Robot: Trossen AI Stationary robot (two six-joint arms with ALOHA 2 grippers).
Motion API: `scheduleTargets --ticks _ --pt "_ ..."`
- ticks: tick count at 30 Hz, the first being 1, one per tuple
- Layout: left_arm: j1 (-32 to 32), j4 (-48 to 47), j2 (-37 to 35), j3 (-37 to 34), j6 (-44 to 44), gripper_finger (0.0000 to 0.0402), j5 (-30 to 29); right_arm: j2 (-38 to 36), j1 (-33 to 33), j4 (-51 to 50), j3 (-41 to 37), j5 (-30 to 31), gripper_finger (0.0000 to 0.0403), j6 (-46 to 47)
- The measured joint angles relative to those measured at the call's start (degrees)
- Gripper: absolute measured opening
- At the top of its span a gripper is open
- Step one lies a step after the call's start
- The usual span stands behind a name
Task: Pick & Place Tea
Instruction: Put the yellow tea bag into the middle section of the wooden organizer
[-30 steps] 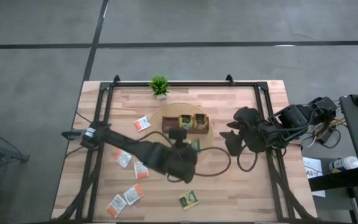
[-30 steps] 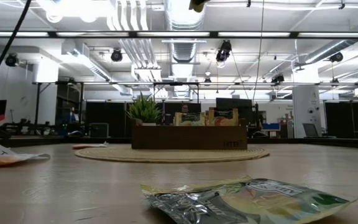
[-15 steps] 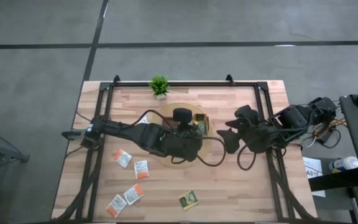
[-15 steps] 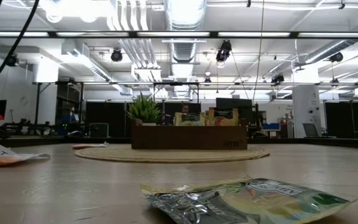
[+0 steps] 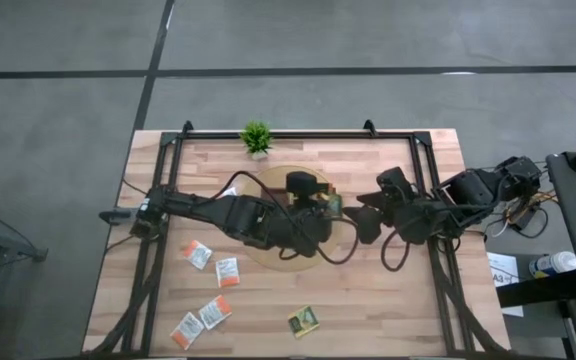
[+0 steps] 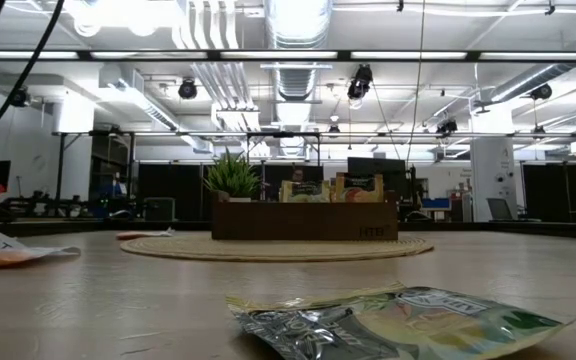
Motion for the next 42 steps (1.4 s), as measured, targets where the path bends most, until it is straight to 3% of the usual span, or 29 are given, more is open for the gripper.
scheduleTargets --ticks 12,20,27,36,42 --pt "-0.01 3.62 0.02 -0.11 2.39 0.0 1.76 0.62 -1.66 -0.2 -0.02 0.07 0.0269 -0.19" --pt "-0.02 4.31 0.02 -0.11 2.36 0.0 1.74 0.74 -2.86 -0.27 -0.02 -1.38 0.0224 -0.69" --pt "0.05 5.77 0.03 -0.53 3.68 0.0 1.63 0.74 -3.32 -0.24 -0.02 -2.31 0.0163 -1.24" --pt "0.32 6.12 0.09 -0.55 3.6 0.0005 1.65 0.74 -3.32 -0.12 -0.02 -2.76 0.0027 -2.33" --pt "0.62 6.03 0.09 -0.55 1.3 0.003 3.22 0.74 -3.32 -0.52 -0.02 -2.76 0.0015 -3.24"
